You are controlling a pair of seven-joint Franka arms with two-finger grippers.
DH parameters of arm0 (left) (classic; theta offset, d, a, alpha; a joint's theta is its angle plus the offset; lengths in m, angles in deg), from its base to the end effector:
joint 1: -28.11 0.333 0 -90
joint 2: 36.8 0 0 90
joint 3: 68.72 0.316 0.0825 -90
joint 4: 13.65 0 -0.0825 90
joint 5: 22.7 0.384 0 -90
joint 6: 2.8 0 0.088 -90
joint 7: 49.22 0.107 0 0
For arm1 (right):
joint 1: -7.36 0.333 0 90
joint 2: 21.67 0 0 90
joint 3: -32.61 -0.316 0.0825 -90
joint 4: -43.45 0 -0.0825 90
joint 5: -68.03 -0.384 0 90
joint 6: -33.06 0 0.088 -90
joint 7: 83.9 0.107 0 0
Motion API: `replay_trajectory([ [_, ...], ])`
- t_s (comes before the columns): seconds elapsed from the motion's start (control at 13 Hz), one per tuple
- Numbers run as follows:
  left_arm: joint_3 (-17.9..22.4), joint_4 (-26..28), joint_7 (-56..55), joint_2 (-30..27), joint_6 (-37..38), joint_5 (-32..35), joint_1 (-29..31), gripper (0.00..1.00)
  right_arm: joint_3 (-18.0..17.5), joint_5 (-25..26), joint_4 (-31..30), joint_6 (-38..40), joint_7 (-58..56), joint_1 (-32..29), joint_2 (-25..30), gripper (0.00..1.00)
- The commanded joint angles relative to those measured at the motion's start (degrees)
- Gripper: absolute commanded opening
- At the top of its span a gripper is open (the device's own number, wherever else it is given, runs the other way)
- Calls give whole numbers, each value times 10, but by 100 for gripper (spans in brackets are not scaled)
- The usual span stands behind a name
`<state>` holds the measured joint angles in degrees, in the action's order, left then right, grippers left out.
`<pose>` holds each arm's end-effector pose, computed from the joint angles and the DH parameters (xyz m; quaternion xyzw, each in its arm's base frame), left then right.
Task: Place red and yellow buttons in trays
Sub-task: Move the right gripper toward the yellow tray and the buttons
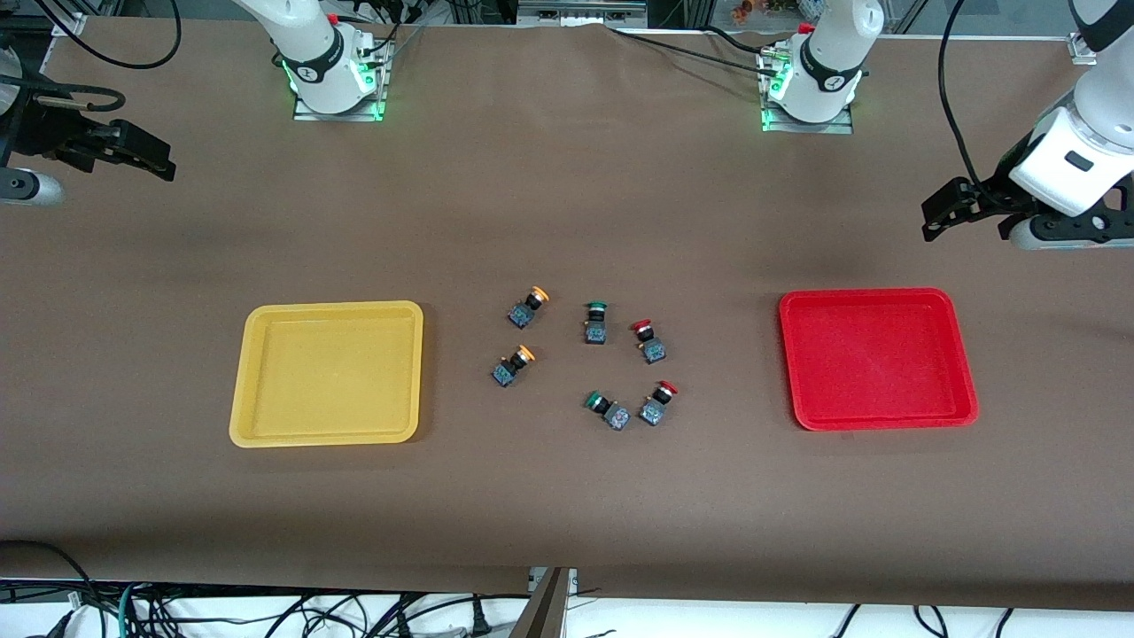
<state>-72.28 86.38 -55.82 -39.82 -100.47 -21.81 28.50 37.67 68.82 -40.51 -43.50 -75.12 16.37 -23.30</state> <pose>0.5454 -0.0295 0.5819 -0.9995 -0.0290 -0.0065 0.0088 0.5368 0.0361 0.6389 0.9959 -0.0432 -0.0773 0.0167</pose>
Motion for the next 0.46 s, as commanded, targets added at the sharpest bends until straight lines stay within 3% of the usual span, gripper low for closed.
replay_trajectory([
  [0.0,7,-33,1,16,13,-7,-13,100,-6,8,6,0,-5,-4,0,100],
  [0.38,7,-47,1,24,20,-7,-14,100,-6,6,6,-5,-6,-4,-4,100],
])
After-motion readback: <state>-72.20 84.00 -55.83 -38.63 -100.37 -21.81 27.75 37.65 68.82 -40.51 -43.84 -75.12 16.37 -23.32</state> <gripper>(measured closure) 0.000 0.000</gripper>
